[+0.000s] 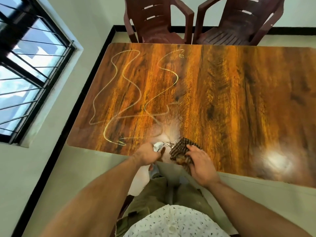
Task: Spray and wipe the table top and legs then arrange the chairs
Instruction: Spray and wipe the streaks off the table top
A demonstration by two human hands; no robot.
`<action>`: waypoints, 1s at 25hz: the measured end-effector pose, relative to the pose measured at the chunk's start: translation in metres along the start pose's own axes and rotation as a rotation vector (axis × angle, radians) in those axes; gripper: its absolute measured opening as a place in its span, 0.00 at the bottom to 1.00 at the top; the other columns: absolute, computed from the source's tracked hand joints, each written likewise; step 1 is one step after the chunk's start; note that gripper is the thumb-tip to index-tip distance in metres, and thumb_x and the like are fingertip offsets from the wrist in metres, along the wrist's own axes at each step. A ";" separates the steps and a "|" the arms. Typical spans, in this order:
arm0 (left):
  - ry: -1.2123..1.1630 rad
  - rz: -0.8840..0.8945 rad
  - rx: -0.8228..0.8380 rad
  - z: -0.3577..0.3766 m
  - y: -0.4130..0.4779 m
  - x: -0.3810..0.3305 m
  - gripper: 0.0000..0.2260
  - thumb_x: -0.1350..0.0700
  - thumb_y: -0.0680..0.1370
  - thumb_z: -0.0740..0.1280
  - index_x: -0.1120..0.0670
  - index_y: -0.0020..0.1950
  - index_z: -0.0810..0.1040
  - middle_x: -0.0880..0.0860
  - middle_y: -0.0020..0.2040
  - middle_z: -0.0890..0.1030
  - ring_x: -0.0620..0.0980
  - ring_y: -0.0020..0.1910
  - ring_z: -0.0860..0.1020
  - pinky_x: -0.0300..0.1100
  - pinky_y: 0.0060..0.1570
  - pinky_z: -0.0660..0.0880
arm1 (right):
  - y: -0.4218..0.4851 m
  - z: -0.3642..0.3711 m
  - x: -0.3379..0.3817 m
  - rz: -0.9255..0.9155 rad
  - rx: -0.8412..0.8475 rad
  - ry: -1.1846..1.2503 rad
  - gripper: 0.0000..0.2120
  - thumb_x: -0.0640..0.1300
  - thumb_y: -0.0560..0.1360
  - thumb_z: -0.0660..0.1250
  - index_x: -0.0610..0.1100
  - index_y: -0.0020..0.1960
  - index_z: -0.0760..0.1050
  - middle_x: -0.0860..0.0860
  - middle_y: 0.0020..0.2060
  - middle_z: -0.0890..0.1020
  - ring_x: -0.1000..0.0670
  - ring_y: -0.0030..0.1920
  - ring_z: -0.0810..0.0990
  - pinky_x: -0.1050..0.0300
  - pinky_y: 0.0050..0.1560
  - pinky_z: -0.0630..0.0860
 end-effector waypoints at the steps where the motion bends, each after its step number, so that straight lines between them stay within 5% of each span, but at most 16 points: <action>1: -0.017 -0.005 -0.001 -0.006 0.002 0.003 0.09 0.55 0.83 0.66 0.59 0.46 0.77 0.61 0.43 0.84 0.47 0.22 0.76 0.39 0.26 0.76 | 0.017 -0.003 0.003 0.177 -0.102 0.045 0.20 0.43 0.80 0.63 0.47 0.71 0.71 0.50 0.77 0.66 0.48 0.78 0.60 0.44 0.79 0.53; 3: -0.057 -0.034 0.028 -0.017 0.007 0.011 0.08 0.58 0.83 0.65 0.63 0.53 0.77 0.62 0.43 0.85 0.48 0.21 0.76 0.41 0.25 0.76 | 0.051 -0.001 0.028 0.553 -0.199 0.135 0.22 0.44 0.81 0.63 0.46 0.74 0.68 0.48 0.79 0.62 0.46 0.79 0.56 0.45 0.80 0.50; 4: -0.052 -0.047 0.048 -0.022 0.010 0.013 0.06 0.60 0.82 0.65 0.63 0.52 0.77 0.61 0.41 0.84 0.48 0.21 0.76 0.42 0.25 0.77 | 0.063 0.005 0.046 0.575 -0.165 0.106 0.24 0.46 0.81 0.62 0.47 0.76 0.65 0.47 0.80 0.59 0.46 0.80 0.52 0.45 0.79 0.46; 8: -0.018 -0.006 0.038 -0.051 0.030 0.008 0.05 0.60 0.79 0.66 0.62 0.46 0.77 0.54 0.34 0.81 0.49 0.28 0.79 0.47 0.38 0.81 | 0.043 0.026 0.077 -0.204 0.247 -0.143 0.26 0.54 0.78 0.61 0.54 0.76 0.66 0.51 0.81 0.55 0.49 0.81 0.48 0.43 0.80 0.45; 10: 0.018 0.009 0.025 -0.069 0.046 0.007 0.09 0.56 0.78 0.68 0.62 0.51 0.79 0.55 0.40 0.82 0.51 0.38 0.81 0.43 0.40 0.80 | 0.056 0.007 0.050 -0.357 0.369 -0.226 0.27 0.52 0.77 0.63 0.58 0.76 0.64 0.56 0.81 0.51 0.53 0.80 0.45 0.44 0.80 0.43; 15: 0.027 0.070 0.074 -0.105 0.080 0.007 0.26 0.44 0.69 0.69 0.63 0.57 0.79 0.60 0.48 0.85 0.57 0.41 0.82 0.54 0.50 0.83 | 0.127 0.005 0.064 0.363 0.012 -0.216 0.27 0.55 0.82 0.55 0.57 0.80 0.55 0.48 0.81 0.47 0.46 0.81 0.43 0.44 0.79 0.41; 20: 0.011 0.146 0.146 -0.125 0.087 -0.018 0.05 0.58 0.78 0.67 0.58 0.47 0.81 0.56 0.45 0.88 0.50 0.25 0.78 0.51 0.39 0.81 | 0.095 0.025 0.101 -0.128 0.275 -0.277 0.29 0.56 0.82 0.53 0.60 0.81 0.49 0.53 0.80 0.40 0.49 0.80 0.37 0.47 0.77 0.34; 23: 0.011 0.167 0.162 -0.131 0.097 -0.025 0.13 0.52 0.71 0.67 0.59 0.50 0.81 0.58 0.46 0.87 0.54 0.31 0.80 0.55 0.44 0.83 | 0.150 -0.006 0.062 0.358 0.073 -0.239 0.29 0.58 0.83 0.52 0.55 0.82 0.48 0.50 0.81 0.40 0.46 0.81 0.40 0.46 0.79 0.39; 25: -0.032 0.163 0.176 -0.137 0.107 -0.032 0.13 0.55 0.73 0.67 0.64 0.50 0.82 0.59 0.40 0.86 0.52 0.27 0.80 0.51 0.41 0.83 | 0.185 -0.014 0.067 0.598 0.021 -0.185 0.31 0.59 0.83 0.51 0.54 0.82 0.45 0.47 0.81 0.39 0.44 0.80 0.38 0.43 0.79 0.38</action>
Point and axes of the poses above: each hand's wrist, its own y-axis towards the middle knuckle, its own z-axis out of the palm, x = y × z, the point moved 1 cm from there along y, towards the middle knuckle
